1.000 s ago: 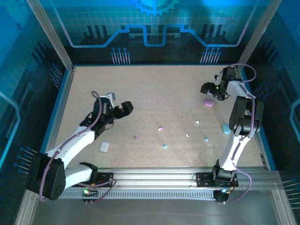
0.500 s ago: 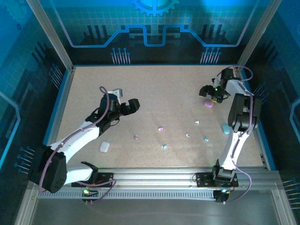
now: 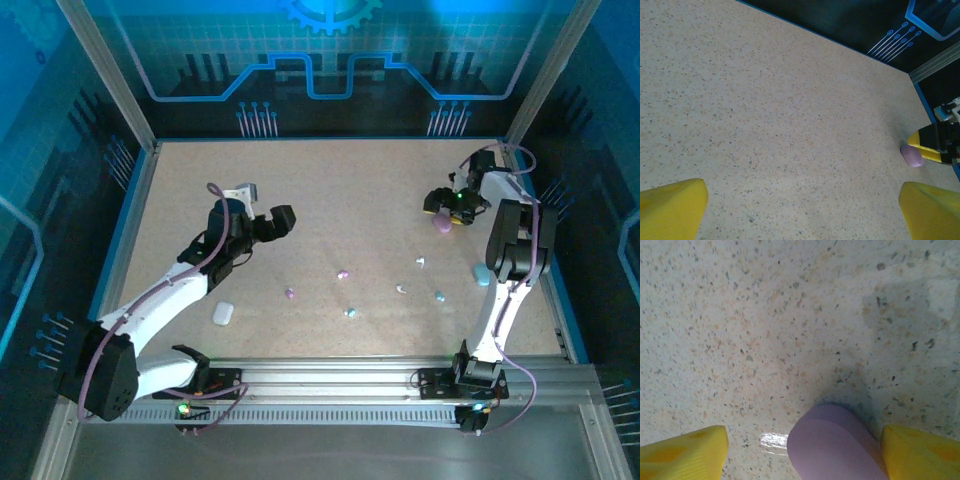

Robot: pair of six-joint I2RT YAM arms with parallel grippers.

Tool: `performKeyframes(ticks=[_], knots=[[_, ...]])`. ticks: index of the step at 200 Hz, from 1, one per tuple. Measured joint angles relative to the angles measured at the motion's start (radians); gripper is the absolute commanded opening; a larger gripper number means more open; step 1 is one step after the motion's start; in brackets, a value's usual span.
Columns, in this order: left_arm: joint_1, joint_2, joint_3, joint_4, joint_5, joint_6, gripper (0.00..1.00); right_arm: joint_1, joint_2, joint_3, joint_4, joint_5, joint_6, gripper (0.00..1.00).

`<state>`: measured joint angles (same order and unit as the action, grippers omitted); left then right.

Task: Insert wireless bluetooth earbuds into charging case

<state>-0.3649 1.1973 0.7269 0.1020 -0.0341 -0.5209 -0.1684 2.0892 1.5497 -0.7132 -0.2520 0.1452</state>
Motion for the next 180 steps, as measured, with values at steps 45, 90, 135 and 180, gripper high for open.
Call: performKeyframes(ticks=[45,90,135,180], knots=[[0.000,0.000,0.000,-0.030,-0.023,-0.001,0.99,0.048,-0.014,-0.036,-0.005,0.101,-0.048,0.74],[0.000,-0.006,0.000,-0.029,-0.022,-0.001,0.99,0.105,-0.019,-0.058,-0.001,0.234,-0.103,0.65],[0.000,-0.030,0.000,-0.019,-0.022,-0.001,0.99,0.129,-0.019,-0.065,0.006,0.317,-0.131,0.56],[0.000,-0.036,-0.002,-0.010,-0.022,-0.001,0.99,0.133,-0.024,-0.077,0.020,0.349,-0.144,0.41]])
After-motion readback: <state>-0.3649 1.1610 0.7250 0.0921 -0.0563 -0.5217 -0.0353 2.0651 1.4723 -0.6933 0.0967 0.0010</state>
